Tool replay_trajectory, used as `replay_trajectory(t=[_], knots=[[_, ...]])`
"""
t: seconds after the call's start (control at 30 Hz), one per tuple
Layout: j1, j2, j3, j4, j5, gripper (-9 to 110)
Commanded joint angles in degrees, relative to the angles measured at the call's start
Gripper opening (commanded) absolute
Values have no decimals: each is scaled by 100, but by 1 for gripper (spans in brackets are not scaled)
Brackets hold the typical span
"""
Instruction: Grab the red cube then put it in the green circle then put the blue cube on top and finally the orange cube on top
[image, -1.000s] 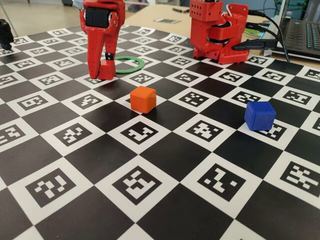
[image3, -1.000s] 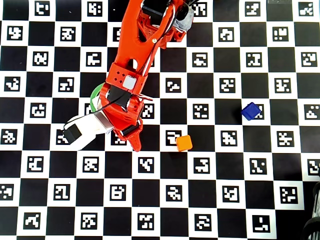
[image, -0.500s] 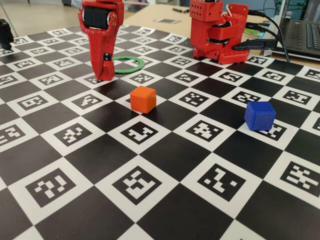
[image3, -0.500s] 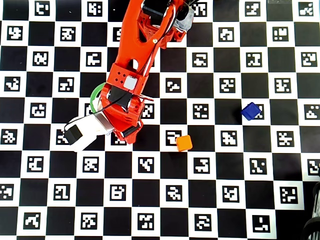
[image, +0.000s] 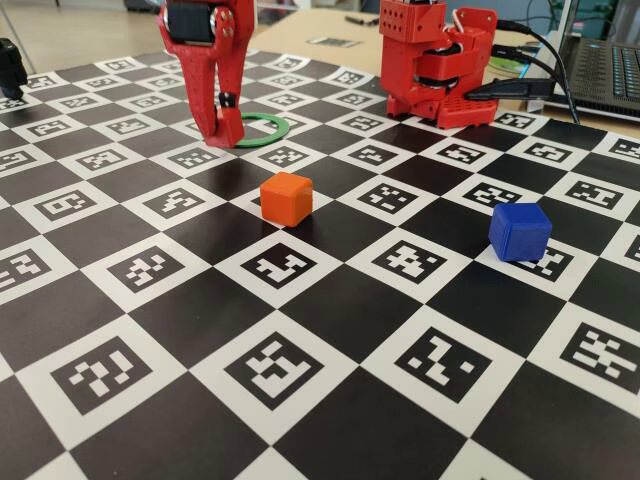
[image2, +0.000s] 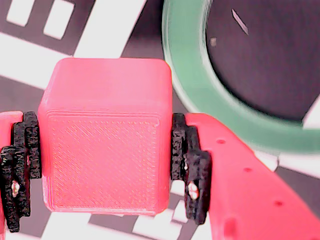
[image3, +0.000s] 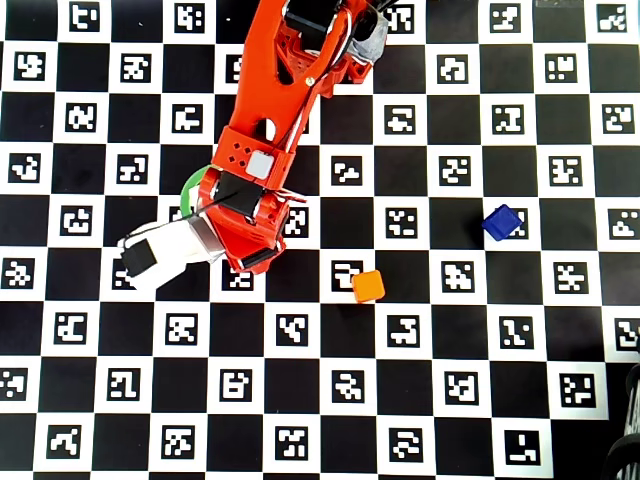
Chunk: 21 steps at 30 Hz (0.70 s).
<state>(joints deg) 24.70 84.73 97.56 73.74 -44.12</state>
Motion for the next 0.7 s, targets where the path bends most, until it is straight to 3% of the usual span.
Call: replay_trajectory(t=[0.0,0.3,0.67], knots=[[193,817,-703,501,483,8],[826,2259,-79,993,914,8],[1011,3111,1881,-88,765,7]])
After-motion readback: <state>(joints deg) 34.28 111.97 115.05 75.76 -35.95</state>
